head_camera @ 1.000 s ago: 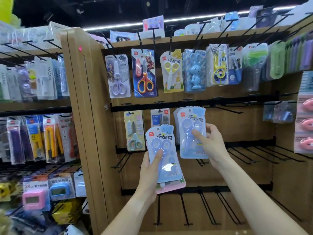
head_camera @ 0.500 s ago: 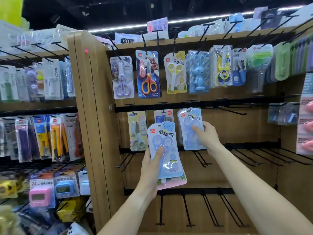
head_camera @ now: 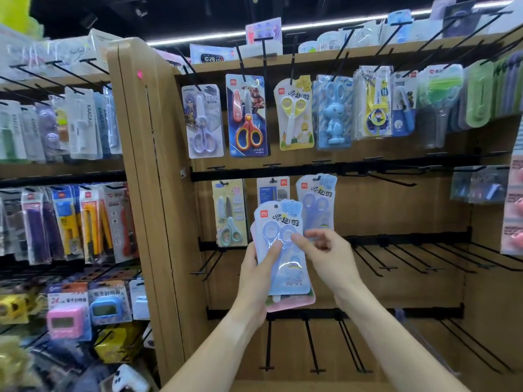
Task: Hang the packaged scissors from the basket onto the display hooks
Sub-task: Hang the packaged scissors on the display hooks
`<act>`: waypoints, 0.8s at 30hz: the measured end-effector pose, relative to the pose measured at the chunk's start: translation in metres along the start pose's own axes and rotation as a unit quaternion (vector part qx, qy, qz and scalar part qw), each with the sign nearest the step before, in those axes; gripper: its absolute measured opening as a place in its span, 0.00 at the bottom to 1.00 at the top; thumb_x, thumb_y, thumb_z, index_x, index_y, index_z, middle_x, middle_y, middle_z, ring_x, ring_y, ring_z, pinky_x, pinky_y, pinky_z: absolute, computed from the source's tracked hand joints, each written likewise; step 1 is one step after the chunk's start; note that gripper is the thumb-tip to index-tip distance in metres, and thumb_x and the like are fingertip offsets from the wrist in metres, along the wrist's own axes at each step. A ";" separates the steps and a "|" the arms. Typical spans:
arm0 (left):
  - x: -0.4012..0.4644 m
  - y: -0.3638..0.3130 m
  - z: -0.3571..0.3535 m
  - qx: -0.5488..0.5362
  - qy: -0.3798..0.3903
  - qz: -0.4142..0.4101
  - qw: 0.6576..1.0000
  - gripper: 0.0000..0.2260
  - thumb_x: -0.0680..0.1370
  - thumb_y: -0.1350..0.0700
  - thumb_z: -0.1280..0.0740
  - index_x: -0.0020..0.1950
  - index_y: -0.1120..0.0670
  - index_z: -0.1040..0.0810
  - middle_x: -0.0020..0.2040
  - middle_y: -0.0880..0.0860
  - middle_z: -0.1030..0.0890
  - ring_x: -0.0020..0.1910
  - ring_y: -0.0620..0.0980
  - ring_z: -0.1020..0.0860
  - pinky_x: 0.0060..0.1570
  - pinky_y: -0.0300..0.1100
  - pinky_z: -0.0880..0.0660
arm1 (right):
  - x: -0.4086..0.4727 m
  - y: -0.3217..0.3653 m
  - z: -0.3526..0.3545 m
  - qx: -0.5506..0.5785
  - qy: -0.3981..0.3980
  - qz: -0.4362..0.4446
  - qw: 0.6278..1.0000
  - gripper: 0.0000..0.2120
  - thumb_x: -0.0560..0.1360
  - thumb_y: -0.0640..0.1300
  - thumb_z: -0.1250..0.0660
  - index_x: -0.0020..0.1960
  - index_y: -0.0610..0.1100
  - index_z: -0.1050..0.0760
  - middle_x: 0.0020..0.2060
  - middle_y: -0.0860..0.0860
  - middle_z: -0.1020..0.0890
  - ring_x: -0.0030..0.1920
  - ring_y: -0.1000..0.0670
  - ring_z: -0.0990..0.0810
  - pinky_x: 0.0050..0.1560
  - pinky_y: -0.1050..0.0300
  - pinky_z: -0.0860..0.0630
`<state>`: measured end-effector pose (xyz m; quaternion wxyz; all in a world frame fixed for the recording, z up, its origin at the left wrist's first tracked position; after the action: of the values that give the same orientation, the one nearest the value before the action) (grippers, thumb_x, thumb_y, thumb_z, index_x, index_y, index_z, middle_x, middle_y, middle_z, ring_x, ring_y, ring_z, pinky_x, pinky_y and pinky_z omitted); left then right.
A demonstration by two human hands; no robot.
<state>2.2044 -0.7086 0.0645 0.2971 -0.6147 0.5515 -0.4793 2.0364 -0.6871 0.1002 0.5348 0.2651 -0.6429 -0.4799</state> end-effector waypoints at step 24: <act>0.008 -0.008 -0.004 0.024 0.001 -0.031 0.999 0.11 0.85 0.47 0.34 0.66 0.45 0.21 0.57 0.49 0.12 0.55 0.52 0.13 0.55 0.57 0.16 | 0.063 0.001 0.044 0.067 -0.020 -0.001 0.998 0.16 0.82 0.42 0.31 0.66 0.49 0.31 0.56 0.49 0.15 0.49 0.51 0.12 0.36 0.61 0.18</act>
<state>2.2037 -0.7138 0.0747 0.2961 -0.6233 0.5213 -0.5021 1.9765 -0.7259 0.1297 0.5023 0.2914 -0.6840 -0.4415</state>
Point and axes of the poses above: each hand's wrist, its own x-axis towards the middle knuckle, its own z-axis out of the back of the hand, y = z × x, the point moved 10 cm from there along x, towards the middle knuckle
